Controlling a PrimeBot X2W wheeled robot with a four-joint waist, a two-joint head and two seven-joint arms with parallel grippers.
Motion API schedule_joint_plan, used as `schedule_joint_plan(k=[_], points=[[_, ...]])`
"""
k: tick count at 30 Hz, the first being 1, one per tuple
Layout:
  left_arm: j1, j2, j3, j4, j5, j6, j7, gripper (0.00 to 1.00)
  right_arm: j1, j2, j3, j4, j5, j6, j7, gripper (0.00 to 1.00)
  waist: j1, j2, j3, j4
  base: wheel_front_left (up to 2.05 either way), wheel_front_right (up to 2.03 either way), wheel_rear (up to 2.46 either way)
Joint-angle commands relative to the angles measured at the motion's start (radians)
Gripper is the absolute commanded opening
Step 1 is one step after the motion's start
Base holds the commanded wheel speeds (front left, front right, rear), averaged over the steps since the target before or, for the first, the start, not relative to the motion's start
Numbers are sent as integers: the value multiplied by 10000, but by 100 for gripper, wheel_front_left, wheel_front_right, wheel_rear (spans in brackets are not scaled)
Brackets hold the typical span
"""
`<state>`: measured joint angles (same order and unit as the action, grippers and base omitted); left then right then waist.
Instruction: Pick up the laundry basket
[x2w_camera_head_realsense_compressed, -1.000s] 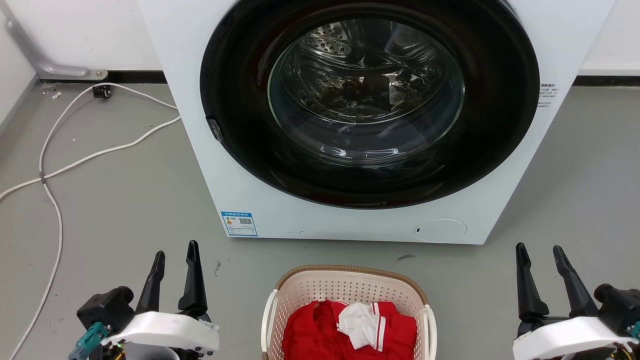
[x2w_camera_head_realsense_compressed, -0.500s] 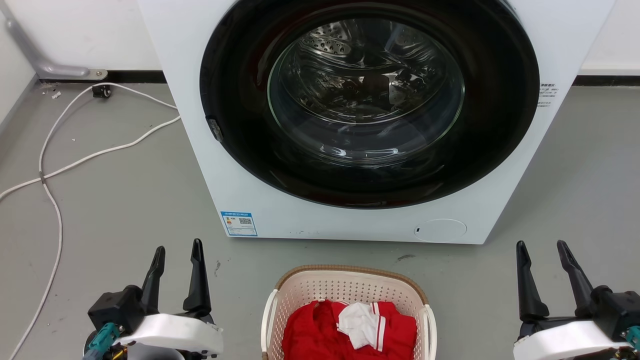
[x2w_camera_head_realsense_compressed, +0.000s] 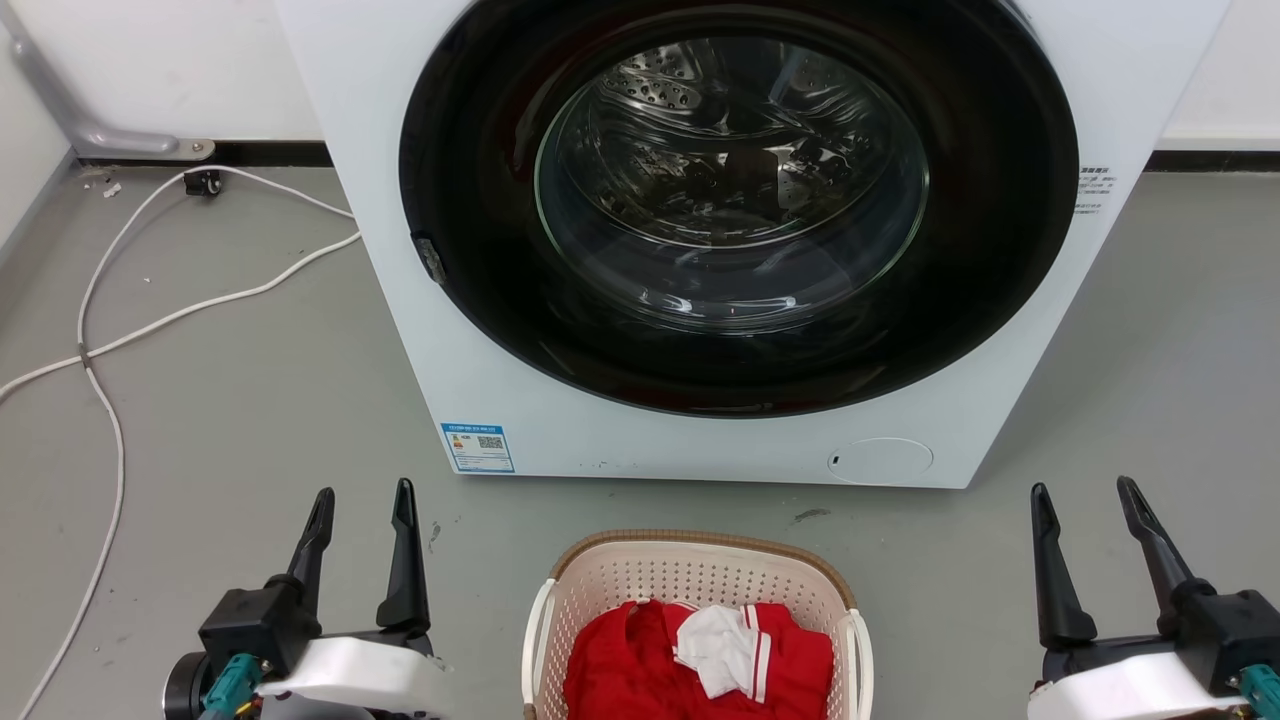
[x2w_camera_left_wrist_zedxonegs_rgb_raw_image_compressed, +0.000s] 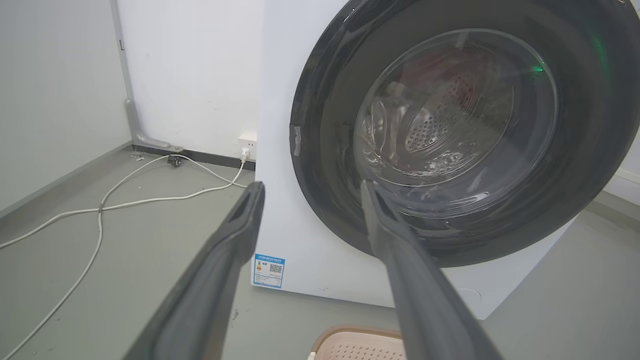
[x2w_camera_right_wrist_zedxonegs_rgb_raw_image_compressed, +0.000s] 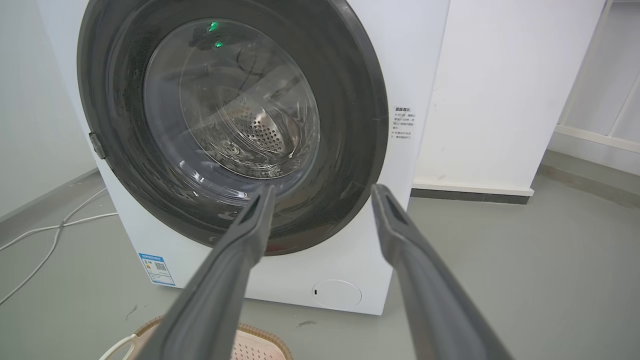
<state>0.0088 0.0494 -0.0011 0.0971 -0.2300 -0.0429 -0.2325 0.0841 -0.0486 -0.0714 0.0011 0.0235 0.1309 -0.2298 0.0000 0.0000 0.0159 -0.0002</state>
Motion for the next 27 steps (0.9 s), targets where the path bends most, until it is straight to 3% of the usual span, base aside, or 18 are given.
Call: schedule_joint_plan(k=[1,16,27], points=[[61,14,-31,-83,203,42,-72,100,142,-29,-9,-90,-155,-3,-111,100,0,0,-5,3,0,0,0],[203,12,-100,-52,1137,85,-341,100,280,-28,-54,-53,-935,-3,-365,100,0,0,1,11,0,0,0],[206,12,-88,139,1034,77,-333,100,237,-26,-101,91,-671,-3,-364,100,0,0,-15,26,0,0,0]])
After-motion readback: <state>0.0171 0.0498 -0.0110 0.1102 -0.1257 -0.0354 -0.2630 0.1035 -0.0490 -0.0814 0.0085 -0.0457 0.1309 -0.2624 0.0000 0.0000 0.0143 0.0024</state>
